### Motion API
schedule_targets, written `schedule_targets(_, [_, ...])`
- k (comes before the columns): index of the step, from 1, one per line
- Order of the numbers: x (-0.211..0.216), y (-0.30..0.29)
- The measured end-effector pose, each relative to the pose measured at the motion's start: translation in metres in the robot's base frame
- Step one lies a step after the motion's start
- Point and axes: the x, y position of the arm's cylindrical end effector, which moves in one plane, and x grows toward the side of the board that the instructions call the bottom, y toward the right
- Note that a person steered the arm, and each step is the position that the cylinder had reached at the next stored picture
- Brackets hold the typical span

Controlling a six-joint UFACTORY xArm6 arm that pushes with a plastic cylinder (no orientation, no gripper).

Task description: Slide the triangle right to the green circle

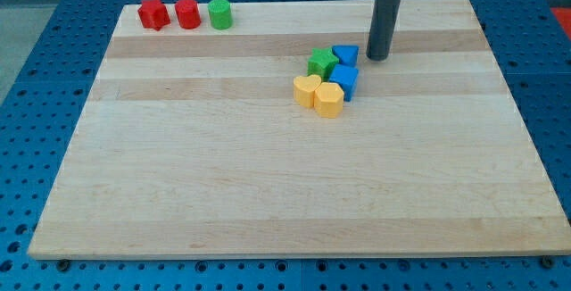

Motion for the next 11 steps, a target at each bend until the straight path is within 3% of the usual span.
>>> schedule_targets(2, [0.027, -0.013])
schedule_targets(5, [0.002, -0.074])
schedule_targets(11, [-0.068, -0.056])
